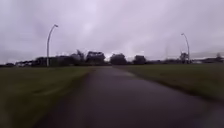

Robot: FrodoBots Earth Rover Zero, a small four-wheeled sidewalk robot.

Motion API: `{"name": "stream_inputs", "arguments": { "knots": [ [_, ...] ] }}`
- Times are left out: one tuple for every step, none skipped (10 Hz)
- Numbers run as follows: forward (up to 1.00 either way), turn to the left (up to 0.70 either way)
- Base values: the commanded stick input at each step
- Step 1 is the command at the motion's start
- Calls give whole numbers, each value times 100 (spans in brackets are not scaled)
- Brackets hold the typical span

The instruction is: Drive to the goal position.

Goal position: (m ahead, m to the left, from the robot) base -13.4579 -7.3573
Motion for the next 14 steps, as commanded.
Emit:
{"name": "stream_inputs", "arguments": {
  "knots": [
    [100, 0],
    [100, 0],
    [100, 0],
    [100, 0],
    [100, 0],
    [100, 0],
    [100, 0],
    [100, 3],
    [100, 1],
    [100, 0],
    [100, 0],
    [100, 0],
    [29, 0],
    [13, 0]
  ]
}}
